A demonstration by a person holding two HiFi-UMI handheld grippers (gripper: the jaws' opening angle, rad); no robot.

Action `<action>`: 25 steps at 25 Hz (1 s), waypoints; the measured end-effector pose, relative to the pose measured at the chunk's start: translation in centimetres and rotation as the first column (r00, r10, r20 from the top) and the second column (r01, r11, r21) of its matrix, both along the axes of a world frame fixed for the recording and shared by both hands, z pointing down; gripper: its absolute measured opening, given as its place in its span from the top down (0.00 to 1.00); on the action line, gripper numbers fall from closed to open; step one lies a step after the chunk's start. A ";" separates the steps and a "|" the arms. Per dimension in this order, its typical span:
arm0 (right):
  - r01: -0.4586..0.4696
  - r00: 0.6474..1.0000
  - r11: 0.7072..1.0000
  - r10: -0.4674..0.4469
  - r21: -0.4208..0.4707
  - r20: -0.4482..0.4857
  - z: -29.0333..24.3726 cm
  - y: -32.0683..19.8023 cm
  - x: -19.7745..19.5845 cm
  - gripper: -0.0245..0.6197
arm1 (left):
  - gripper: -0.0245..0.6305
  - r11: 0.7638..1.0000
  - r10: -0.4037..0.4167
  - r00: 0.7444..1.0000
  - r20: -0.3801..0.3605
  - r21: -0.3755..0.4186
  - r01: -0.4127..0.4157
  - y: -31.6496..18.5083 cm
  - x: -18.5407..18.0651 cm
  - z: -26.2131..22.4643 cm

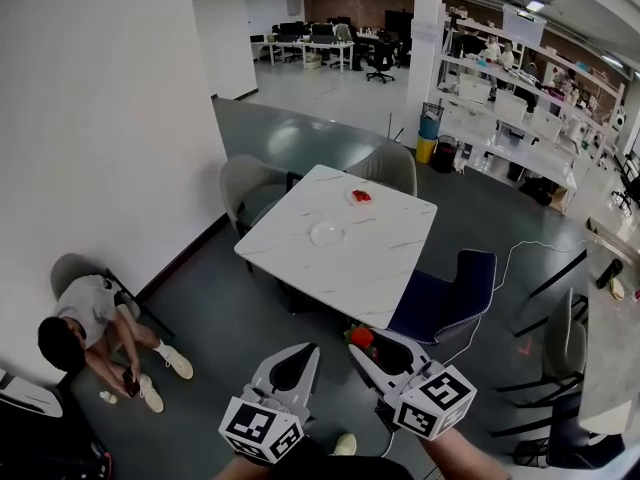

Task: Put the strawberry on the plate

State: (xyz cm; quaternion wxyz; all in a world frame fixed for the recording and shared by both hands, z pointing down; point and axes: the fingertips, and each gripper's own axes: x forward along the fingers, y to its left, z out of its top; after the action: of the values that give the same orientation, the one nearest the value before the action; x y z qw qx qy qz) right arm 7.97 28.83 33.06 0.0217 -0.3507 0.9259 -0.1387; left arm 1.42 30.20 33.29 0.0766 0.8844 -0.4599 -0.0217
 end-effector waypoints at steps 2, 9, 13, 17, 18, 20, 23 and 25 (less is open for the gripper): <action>0.006 1.000 1.000 -0.006 0.005 0.004 -0.2 -0.4 -0.1 0.75 | 0.95 1.000 -0.004 1.000 0.002 -0.001 0.004 -0.4 0.0 0.0; 0.007 1.000 1.000 -0.007 -0.010 -0.003 0.3 -3.4 -0.8 0.75 | 0.95 1.000 -0.006 1.000 -0.005 0.000 0.006 -3.4 -0.5 0.3; -0.018 1.000 1.000 0.018 -0.014 -0.009 0.6 -6.8 -1.5 0.75 | 0.95 1.000 0.018 1.000 -0.002 0.004 -0.018 -7.1 -1.2 0.6; -0.031 0.999 0.999 0.031 -0.013 -0.017 0.6 -11.2 -3.3 0.75 | 0.95 0.998 0.053 0.999 0.000 0.015 -0.053 -11.7 -2.6 0.4; -0.038 0.999 0.999 0.038 -0.013 -0.020 0.7 -12.5 -3.8 0.75 | 0.95 0.998 0.062 0.998 0.001 0.018 -0.062 -12.9 -3.0 0.4; -0.058 0.998 0.998 0.057 -0.020 -0.026 0.7 -14.9 -4.5 0.75 | 0.95 0.997 0.078 0.997 0.002 0.022 -0.078 -15.5 -3.8 0.4; -0.091 0.995 0.995 0.090 -0.029 -0.039 0.9 -18.0 -5.4 0.75 | 0.95 0.994 0.107 0.994 -0.002 0.023 -0.107 -19.0 -4.7 0.4; -0.112 0.993 0.993 0.110 -0.026 -0.042 1.0 -19.9 -6.0 0.75 | 0.95 0.991 0.128 0.992 -0.004 0.027 -0.128 -20.9 -5.4 0.6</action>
State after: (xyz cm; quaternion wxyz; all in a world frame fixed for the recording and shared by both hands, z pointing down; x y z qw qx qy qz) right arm 1.95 8.94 34.08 0.0058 -0.4046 0.9032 -0.1434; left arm -3.95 9.27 33.88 0.0675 0.9129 -0.4017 -0.0255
